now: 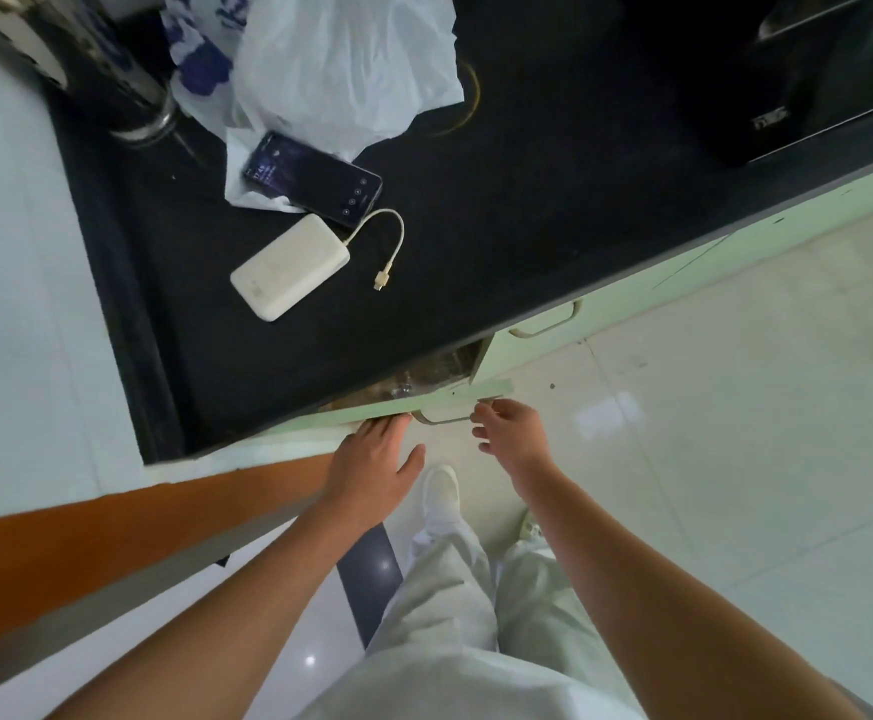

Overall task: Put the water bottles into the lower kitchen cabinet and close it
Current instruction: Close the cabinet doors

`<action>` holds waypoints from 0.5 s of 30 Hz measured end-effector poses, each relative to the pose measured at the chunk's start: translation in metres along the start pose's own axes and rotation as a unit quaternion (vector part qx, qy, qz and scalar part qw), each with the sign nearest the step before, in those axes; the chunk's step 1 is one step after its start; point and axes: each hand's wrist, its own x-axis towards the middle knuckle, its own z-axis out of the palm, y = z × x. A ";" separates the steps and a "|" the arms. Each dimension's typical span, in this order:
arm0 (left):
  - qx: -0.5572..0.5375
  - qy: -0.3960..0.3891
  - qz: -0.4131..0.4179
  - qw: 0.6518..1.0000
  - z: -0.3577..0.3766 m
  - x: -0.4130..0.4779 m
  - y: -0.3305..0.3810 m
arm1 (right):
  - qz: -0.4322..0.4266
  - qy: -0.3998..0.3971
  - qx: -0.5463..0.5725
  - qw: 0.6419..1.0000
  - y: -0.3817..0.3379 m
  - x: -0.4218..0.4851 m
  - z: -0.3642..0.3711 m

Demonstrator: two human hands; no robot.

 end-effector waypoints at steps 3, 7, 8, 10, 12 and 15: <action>0.020 0.008 0.015 1.000 -0.003 -0.009 -0.006 | 0.015 0.025 0.051 0.998 -0.003 0.003 0.011; 0.029 0.057 0.043 0.997 -0.007 -0.018 -0.013 | 0.010 0.042 0.090 0.995 -0.008 0.001 0.015; 0.033 0.068 0.047 0.996 -0.009 -0.019 -0.013 | 0.008 0.041 0.097 0.994 -0.009 0.001 0.016; 0.039 0.085 0.046 0.995 -0.014 -0.019 -0.014 | 0.006 0.039 0.114 0.993 -0.013 0.002 0.016; 0.046 0.087 0.047 0.994 -0.017 -0.017 -0.014 | 0.011 0.034 0.127 0.991 -0.020 0.006 0.017; 0.058 0.083 0.039 0.994 -0.021 -0.012 -0.018 | 0.021 0.026 0.150 0.988 -0.035 0.016 0.020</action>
